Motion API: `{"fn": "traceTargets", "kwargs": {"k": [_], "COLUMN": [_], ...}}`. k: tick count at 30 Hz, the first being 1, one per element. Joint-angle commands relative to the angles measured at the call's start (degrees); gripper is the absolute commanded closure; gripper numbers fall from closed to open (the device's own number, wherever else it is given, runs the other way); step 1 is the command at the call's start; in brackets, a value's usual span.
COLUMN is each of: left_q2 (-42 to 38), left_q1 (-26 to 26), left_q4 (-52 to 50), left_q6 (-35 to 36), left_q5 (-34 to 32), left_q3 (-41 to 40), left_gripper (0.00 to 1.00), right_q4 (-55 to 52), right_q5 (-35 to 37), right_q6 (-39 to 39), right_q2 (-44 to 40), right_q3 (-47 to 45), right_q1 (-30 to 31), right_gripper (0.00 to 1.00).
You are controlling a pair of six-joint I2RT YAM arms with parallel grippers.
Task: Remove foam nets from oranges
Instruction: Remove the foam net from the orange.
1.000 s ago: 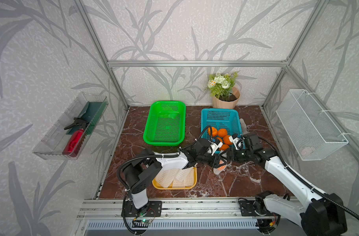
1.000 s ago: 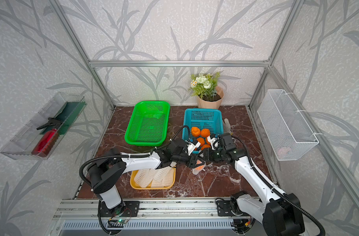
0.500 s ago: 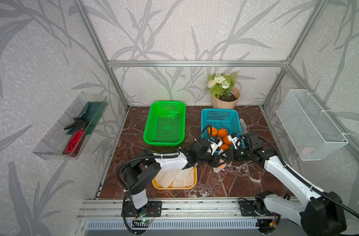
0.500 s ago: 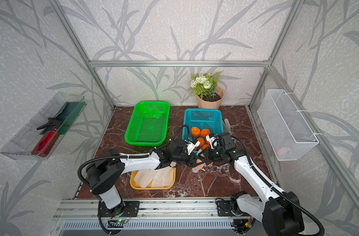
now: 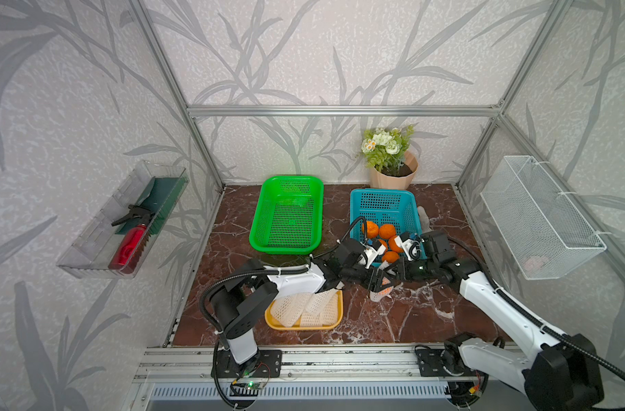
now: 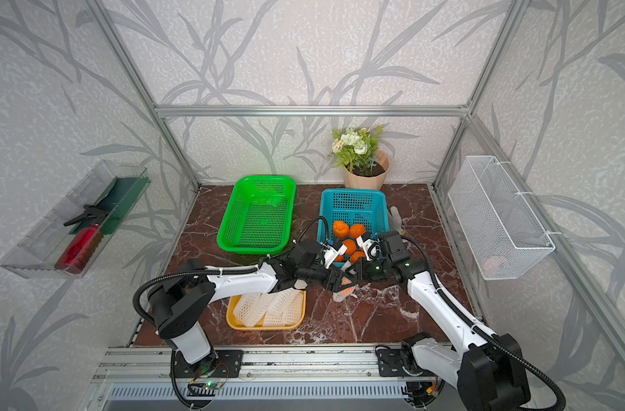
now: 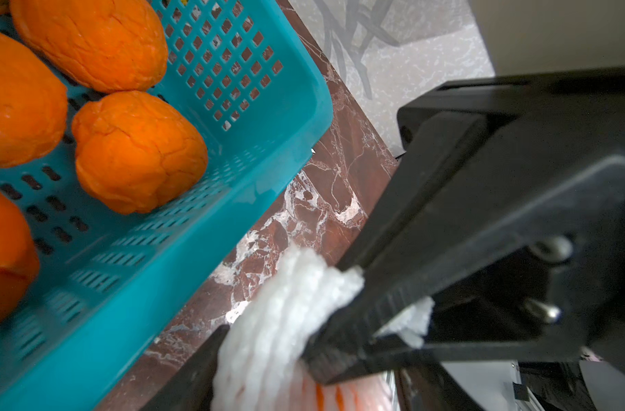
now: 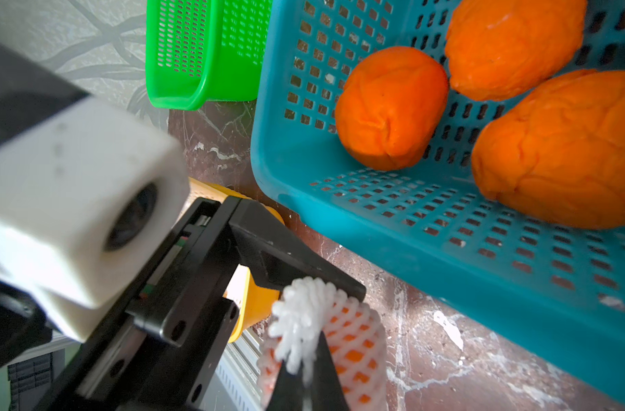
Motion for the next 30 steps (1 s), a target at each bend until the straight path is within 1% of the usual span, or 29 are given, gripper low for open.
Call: {"fn": "traceTargets", "kwargs": {"k": [1, 3, 6, 10, 12, 18, 21, 23, 27, 29, 30], "left_q2": [-2.6, -3.1, -3.8, -3.5, -2.8, -2.3, -2.2, -2.0, -3.0, -3.5, -3.6], "left_q1": [0.9, 0.8, 0.9, 0.9, 0.9, 0.9, 0.8, 0.7, 0.5, 0.5, 0.5], "left_q4": [4.2, 2.8, -1.1, -6.6, -8.8, -8.1, -7.4, -7.2, -6.2, -5.1, -4.7], "left_q6": [-3.4, -2.4, 1.2, 5.5, 6.8, 7.2, 6.7, 6.5, 6.5, 6.1, 5.9], "left_q5": [3.0, 2.6, 1.1, 0.9, 1.1, -0.3, -0.1, -0.1, -1.4, -1.7, -1.9], "left_q3": [2.9, 2.8, 3.0, 5.0, 6.1, 6.4, 6.7, 6.9, 6.1, 5.6, 5.4], "left_gripper": [0.31, 0.31, 0.31, 0.34, 0.37, 0.45, 0.48, 0.51, 0.61, 0.64, 0.65], "right_q4": [-5.3, -4.7, -4.4, -4.8, -5.0, -6.0, -6.4, -6.3, -4.7, -3.2, -2.6], "right_q5": [0.2, -0.2, -0.4, -0.4, -0.4, -0.1, 0.5, 0.8, 0.2, -0.3, -0.4], "right_q6": [-2.6, -2.6, -3.3, -5.2, -6.0, -7.9, -8.9, -9.1, -7.8, -6.0, -5.3], "right_q2": [-1.1, -1.4, -1.4, -2.1, -2.4, -2.9, -2.9, -3.1, -3.1, -2.9, -2.6], "right_q3": [0.0, -0.1, -0.1, 0.0, -0.1, 0.1, 0.3, 0.1, -0.2, -0.4, -0.4], "right_q1": [0.9, 0.9, 1.0, 1.3, 1.5, 2.6, 3.6, 3.9, 3.9, 3.8, 3.8], "right_gripper": [1.0, 1.0, 1.0, 1.0, 1.0, 1.0, 1.0, 1.0, 0.85, 0.75, 0.73]}}
